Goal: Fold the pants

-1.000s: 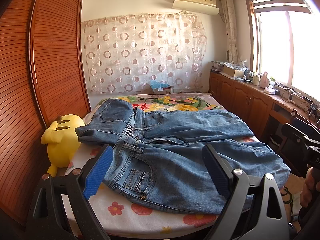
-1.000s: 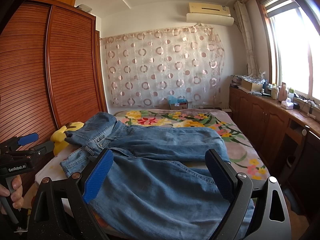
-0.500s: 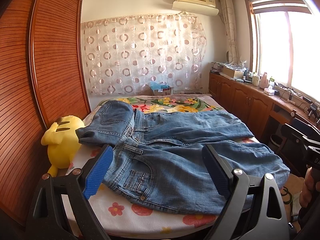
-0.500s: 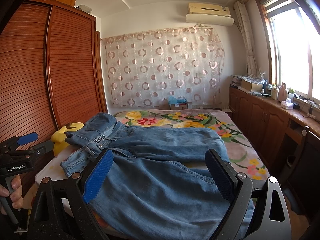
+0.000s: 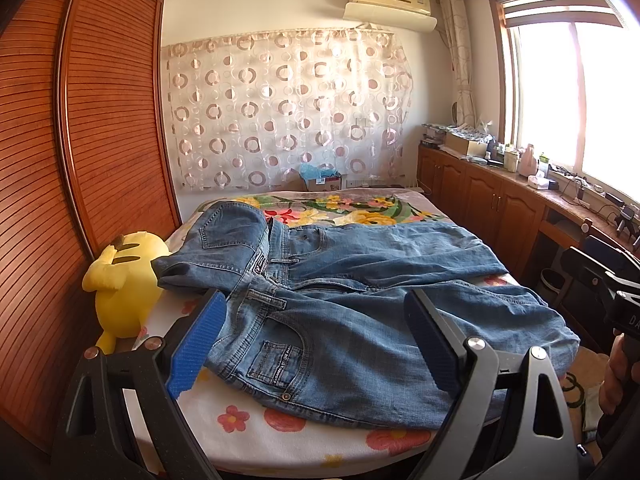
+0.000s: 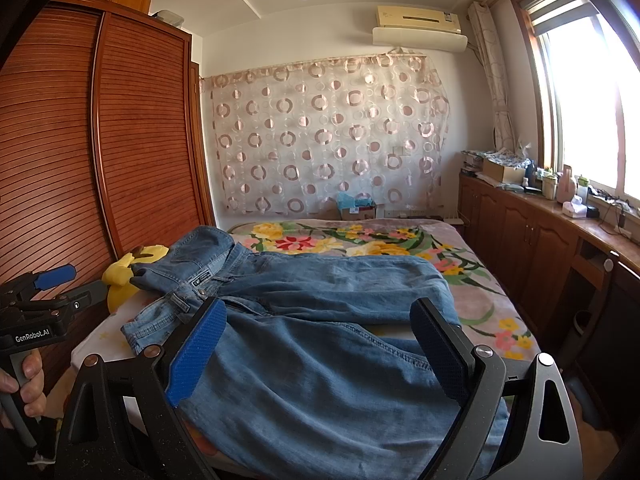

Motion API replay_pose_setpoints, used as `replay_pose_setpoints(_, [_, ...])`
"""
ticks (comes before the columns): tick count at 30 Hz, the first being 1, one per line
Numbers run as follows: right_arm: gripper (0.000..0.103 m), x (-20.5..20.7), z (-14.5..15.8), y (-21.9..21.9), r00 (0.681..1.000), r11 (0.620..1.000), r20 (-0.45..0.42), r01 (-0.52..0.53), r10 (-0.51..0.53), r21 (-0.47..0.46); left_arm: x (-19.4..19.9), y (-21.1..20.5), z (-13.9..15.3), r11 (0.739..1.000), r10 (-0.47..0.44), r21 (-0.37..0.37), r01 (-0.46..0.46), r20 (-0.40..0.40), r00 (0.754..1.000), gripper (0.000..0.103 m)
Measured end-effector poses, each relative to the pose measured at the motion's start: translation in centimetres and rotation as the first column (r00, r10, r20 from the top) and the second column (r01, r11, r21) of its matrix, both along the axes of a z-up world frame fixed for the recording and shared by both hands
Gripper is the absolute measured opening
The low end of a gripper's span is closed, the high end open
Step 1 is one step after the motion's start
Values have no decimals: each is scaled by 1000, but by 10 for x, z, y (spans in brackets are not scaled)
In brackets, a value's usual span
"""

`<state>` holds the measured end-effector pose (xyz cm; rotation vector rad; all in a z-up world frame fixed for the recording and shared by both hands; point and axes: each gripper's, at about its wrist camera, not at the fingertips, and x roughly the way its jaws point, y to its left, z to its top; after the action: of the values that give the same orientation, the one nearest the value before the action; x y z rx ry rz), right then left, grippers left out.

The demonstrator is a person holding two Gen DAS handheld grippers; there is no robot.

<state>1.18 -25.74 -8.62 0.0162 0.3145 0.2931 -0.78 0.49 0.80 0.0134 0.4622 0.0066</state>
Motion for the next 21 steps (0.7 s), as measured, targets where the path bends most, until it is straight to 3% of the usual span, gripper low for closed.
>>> replay_pose_setpoints(9, [94,4,-3,-1,1000,1000,-17,9,-9,-2,2,-3,1,1000,2,-7,-2,-33,999,91])
replay_pose_setpoints(21, [94,26,-25,-27,991,997,-107,78,-80,-25,28,14,-45,1000,-14,-27,11,-142,990,91])
